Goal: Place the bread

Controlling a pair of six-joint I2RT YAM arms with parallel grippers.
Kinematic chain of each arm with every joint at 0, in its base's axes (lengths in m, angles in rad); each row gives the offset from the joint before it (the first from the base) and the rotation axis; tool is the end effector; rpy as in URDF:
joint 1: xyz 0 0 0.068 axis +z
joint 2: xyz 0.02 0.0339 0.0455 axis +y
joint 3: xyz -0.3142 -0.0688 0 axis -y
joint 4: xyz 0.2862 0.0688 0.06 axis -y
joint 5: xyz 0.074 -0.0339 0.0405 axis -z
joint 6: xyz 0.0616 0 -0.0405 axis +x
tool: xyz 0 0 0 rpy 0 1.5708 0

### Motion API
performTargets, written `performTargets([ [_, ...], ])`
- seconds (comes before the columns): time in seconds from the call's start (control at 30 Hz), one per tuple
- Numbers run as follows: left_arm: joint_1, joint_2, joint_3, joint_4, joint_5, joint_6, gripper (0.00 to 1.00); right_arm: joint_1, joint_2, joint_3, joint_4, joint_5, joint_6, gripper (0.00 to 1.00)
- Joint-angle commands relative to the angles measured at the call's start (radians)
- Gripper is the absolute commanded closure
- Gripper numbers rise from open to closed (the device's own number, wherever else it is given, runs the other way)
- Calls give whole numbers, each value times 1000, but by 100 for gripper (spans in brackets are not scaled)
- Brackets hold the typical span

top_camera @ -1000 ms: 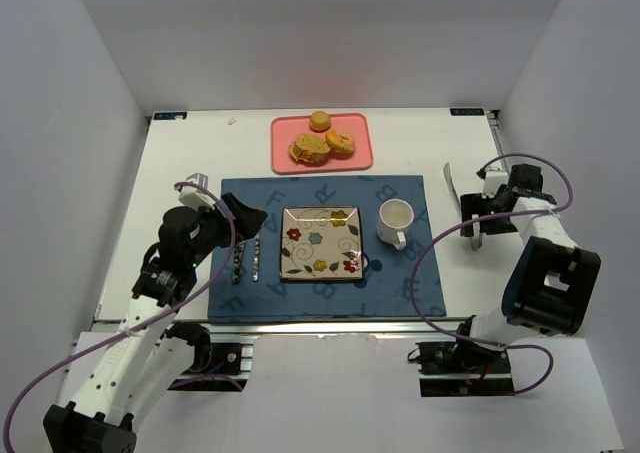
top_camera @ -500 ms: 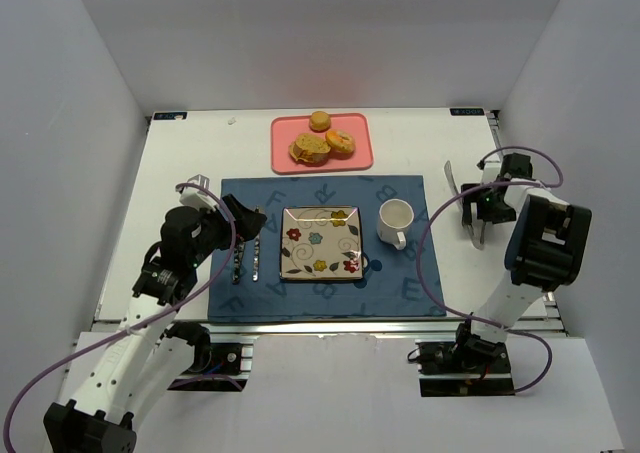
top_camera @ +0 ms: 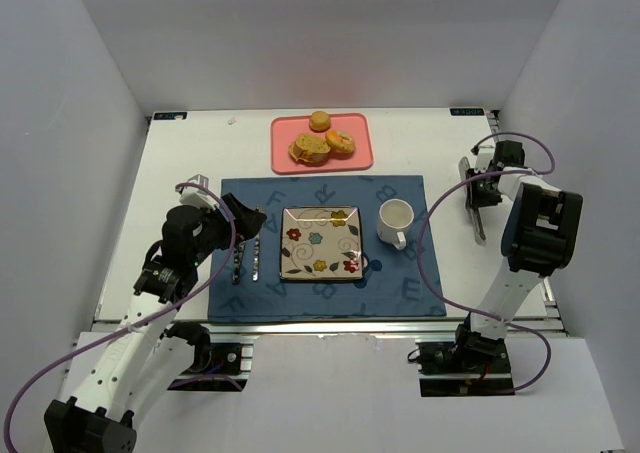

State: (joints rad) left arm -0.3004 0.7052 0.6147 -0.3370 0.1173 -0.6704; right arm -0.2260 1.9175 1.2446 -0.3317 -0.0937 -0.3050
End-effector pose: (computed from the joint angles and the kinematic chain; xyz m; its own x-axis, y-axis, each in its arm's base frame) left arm 0.1834 -0.0644 0.2950 -0.5561 -0.4737 -0.6829 0.0639 0.7949 -0.6034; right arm 0.4501 -0.0976 0.1633 -0.8368 -0.1144 -0.5354 -0.0808 0.9930 -0.0858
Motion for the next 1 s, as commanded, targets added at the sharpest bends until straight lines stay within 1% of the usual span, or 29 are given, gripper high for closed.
performTargets([
  [0.0,3,-6,31,-16,-18,3,2,-1,-38,-8,-4,-15,-14,72],
  [0.03,3,-13,34,-17,-19,3,2,-4,-61,-19,0,-24,-10,83],
  [0.07,3,-16,36,-20,-22,3,2,-6,-86,-36,0,-43,-9,87],
  [0.1,1,-21,39,-25,-27,2,2,-6,-144,-40,0,-75,-9,90],
  [0.13,3,-26,39,-25,-28,0,2,-6,-175,-40,-1,-96,-13,96],
  [0.2,1,-38,36,-27,-28,-6,2,-1,-247,-14,-18,-183,-19,97],
  [0.27,3,-42,34,-25,-27,-9,2,20,-273,25,-58,-239,-20,92],
  [0.33,3,-41,37,-28,-21,-9,2,57,-281,102,-90,-291,-2,81],
  [0.4,3,-39,40,-31,-18,-8,2,82,-269,175,-115,-326,47,75],
  [0.43,1,-39,48,-34,-19,-6,2,95,-261,197,-119,-331,66,69],
  [0.5,3,-39,60,-48,-22,-1,2,138,-232,242,-131,-354,116,62],
  [0.53,3,-42,71,-54,-28,0,2,152,-221,278,-132,-359,127,57],
  [0.63,3,-52,82,-74,-38,3,2,223,-186,331,-132,-345,113,51],
  [0.67,3,-58,86,-77,-44,3,2,270,-175,348,-139,-344,103,51],
  [0.73,3,-67,89,-92,-50,2,2,312,-132,400,-153,-339,90,50],
  [0.8,1,-75,92,-103,-54,-3,2,333,-86,440,-164,-340,86,50],
  [0.87,3,-84,94,-112,-61,-8,2,361,-60,489,-170,-340,81,46],
  [0.97,1,-93,103,-129,-73,-17,2,393,-2,538,-178,-339,64,45],
])
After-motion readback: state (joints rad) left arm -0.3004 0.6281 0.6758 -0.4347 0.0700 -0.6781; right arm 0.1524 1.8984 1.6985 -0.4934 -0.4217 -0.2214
